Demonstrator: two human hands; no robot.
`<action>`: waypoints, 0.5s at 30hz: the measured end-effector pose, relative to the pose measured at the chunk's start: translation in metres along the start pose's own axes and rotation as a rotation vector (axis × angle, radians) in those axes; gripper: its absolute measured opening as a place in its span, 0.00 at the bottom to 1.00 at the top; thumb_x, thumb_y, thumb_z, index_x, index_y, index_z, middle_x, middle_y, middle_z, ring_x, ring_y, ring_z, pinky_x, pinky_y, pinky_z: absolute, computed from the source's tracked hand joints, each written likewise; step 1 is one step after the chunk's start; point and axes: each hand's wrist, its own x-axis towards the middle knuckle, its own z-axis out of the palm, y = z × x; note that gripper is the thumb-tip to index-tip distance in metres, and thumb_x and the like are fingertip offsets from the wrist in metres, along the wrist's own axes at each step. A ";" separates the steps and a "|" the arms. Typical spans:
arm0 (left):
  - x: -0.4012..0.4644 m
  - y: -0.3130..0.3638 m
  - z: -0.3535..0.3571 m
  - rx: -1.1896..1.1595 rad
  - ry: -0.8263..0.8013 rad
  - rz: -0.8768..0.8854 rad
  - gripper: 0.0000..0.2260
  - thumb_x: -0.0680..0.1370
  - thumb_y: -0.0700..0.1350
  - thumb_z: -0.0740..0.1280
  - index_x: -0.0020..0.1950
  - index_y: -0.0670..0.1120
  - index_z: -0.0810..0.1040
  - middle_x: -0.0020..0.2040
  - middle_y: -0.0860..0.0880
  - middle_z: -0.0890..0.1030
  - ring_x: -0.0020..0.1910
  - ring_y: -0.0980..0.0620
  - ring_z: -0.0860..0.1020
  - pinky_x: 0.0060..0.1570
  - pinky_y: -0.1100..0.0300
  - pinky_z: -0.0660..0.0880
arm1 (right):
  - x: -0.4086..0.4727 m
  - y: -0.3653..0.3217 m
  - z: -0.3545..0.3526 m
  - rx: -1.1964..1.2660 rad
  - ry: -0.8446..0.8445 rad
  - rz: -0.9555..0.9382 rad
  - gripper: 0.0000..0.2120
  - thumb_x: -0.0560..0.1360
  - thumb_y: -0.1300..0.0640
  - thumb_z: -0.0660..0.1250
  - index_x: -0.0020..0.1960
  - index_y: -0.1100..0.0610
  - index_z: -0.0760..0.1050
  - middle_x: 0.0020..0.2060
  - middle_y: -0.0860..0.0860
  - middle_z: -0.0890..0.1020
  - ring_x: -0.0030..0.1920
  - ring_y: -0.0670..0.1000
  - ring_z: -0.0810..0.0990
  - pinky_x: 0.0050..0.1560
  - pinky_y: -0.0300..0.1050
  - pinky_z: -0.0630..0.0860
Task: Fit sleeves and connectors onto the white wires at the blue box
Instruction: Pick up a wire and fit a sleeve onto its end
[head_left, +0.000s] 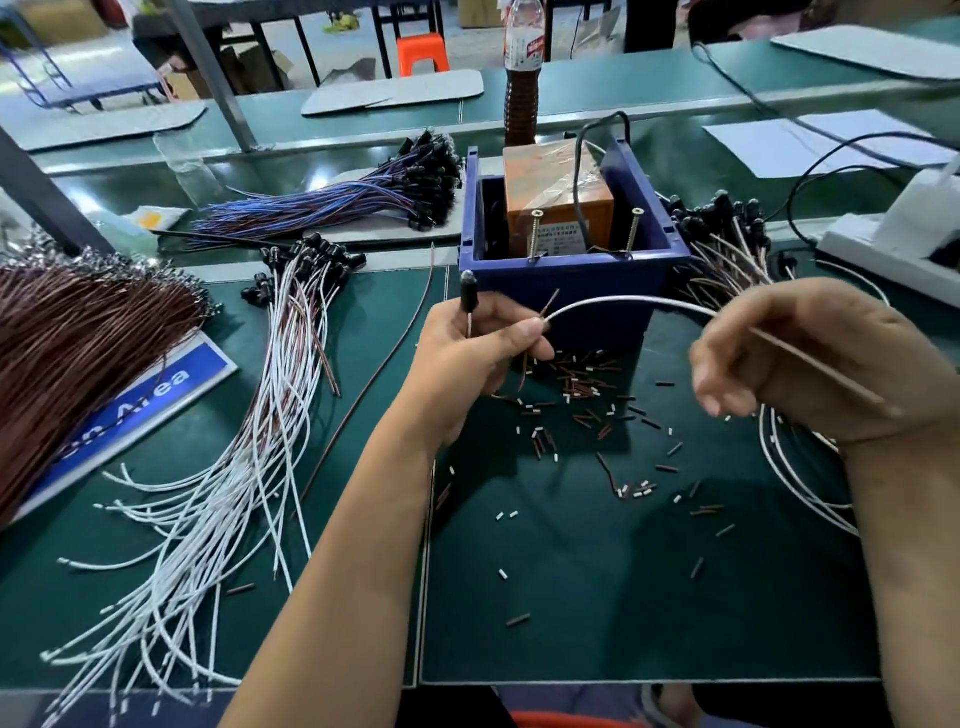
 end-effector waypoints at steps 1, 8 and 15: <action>0.000 0.000 0.001 -0.025 -0.036 -0.023 0.06 0.76 0.42 0.71 0.41 0.50 0.85 0.39 0.42 0.85 0.23 0.57 0.63 0.23 0.67 0.60 | 0.005 0.001 0.006 0.184 -0.054 -0.047 0.25 0.84 0.46 0.63 0.65 0.67 0.80 0.52 0.67 0.85 0.39 0.58 0.81 0.47 0.49 0.79; -0.005 0.004 0.007 -0.072 -0.155 0.028 0.05 0.77 0.42 0.71 0.42 0.50 0.84 0.54 0.41 0.86 0.24 0.60 0.65 0.26 0.69 0.62 | 0.020 0.004 0.019 0.642 0.050 -0.237 0.18 0.79 0.71 0.63 0.68 0.72 0.74 0.58 0.69 0.83 0.40 0.58 0.79 0.38 0.47 0.74; -0.011 0.014 0.016 -0.320 -0.331 0.049 0.06 0.80 0.41 0.67 0.45 0.49 0.81 0.65 0.37 0.81 0.24 0.62 0.61 0.24 0.70 0.58 | 0.029 0.020 0.032 -0.016 0.099 0.243 0.21 0.82 0.43 0.64 0.47 0.58 0.86 0.33 0.60 0.86 0.22 0.47 0.77 0.21 0.32 0.68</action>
